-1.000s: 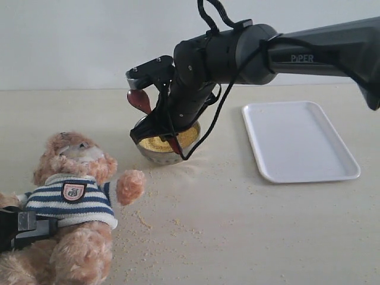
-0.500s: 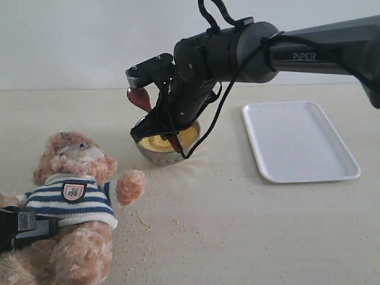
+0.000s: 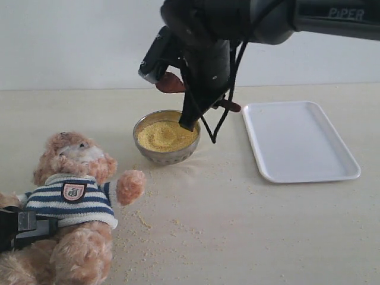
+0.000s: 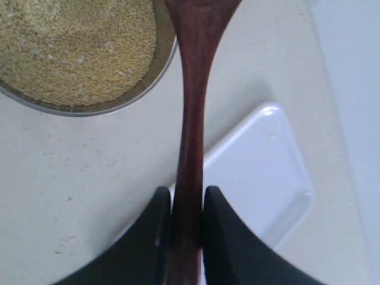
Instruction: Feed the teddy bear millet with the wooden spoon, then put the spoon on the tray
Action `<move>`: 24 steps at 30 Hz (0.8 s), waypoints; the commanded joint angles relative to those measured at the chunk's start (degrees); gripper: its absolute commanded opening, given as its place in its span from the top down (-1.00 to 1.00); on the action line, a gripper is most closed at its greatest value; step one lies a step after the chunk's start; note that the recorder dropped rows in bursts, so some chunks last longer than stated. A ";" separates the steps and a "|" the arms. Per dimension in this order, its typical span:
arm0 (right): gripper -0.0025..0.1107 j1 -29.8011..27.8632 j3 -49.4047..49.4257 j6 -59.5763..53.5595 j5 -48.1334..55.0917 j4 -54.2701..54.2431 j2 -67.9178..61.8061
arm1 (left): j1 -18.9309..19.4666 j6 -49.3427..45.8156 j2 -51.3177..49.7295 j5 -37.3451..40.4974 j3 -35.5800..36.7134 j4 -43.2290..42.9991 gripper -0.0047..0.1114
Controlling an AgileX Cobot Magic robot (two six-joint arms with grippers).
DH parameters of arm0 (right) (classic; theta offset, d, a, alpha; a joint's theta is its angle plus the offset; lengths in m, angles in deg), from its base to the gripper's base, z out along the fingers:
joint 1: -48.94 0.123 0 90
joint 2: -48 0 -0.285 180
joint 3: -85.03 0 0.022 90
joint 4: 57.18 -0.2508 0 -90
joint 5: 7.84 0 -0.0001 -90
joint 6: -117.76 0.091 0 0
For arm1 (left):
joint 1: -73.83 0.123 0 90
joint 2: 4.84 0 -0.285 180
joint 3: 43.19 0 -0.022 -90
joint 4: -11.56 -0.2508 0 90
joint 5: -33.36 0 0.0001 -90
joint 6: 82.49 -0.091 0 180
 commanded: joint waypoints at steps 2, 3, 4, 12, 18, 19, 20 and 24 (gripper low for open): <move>0.89 6.26 -1.69 -1.85 3.27 14.88 -3.62 | 0.10 -0.27 0.68 0.27 0.14 0.76 0.83; 0.89 6.96 -1.69 -1.90 3.98 16.29 -4.60 | 0.10 -0.27 0.68 0.27 0.14 0.76 0.83; 0.89 7.30 -1.69 -2.36 4.64 17.09 -5.49 | 0.10 -0.27 0.68 0.27 0.14 0.76 0.83; 0.89 8.29 -1.58 -2.67 8.71 23.23 -12.06 | 0.10 -0.27 0.68 0.27 0.14 0.76 0.83; 0.89 8.29 -1.58 -2.26 8.71 25.05 -12.79 | 0.10 -0.27 0.68 0.27 0.14 0.76 0.83; 0.89 8.29 -1.58 -1.74 8.71 26.29 -13.23 | 0.10 -0.27 0.68 0.27 0.14 0.76 0.83; 0.89 8.29 -1.58 -1.37 8.71 26.95 -13.95 | 0.10 -0.27 0.68 0.27 0.14 0.76 0.83; 0.89 8.29 -1.58 -1.37 8.71 28.85 -16.21 | 0.10 -0.27 0.68 0.27 0.14 0.76 0.83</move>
